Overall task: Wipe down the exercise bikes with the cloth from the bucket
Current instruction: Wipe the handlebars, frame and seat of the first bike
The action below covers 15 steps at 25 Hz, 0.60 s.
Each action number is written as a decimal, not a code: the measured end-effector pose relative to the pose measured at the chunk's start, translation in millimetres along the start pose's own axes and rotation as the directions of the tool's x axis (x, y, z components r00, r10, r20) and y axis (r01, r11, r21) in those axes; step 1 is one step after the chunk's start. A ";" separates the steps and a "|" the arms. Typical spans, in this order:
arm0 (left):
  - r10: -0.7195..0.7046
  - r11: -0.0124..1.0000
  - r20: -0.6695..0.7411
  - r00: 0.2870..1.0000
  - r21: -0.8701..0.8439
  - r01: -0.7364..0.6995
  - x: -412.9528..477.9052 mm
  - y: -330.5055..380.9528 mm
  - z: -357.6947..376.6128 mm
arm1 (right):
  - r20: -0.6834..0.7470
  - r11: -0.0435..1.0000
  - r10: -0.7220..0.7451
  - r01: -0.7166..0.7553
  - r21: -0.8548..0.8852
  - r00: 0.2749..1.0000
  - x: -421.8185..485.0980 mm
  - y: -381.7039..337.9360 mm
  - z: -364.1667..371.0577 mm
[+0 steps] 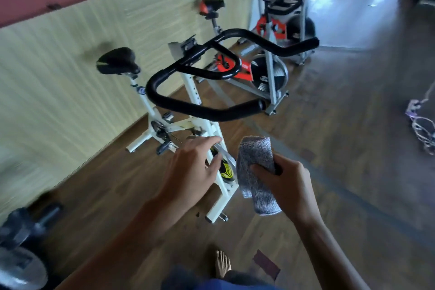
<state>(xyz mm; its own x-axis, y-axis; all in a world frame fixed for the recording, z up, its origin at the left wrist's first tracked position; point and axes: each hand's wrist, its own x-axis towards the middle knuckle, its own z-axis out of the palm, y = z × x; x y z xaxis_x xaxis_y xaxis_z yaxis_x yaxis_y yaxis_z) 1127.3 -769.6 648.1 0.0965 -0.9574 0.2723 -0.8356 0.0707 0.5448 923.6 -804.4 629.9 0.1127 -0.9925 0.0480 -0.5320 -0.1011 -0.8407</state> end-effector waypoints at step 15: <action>0.457 0.841 0.179 0.871 -0.406 -0.358 144.4 -66.8 -14.9 | -0.563 0.994 0.099 -0.053 0.097 0.821 3.8 -71.2 101.5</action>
<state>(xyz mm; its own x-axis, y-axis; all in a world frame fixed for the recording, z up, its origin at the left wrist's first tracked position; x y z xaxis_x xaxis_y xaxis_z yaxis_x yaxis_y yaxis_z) 1205.1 -908.4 662.9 -0.3950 -0.8518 0.3441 -0.5176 0.5159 0.6826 1047.0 -794.0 635.2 -0.4325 -0.8634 0.2597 -0.4533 -0.0408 -0.8904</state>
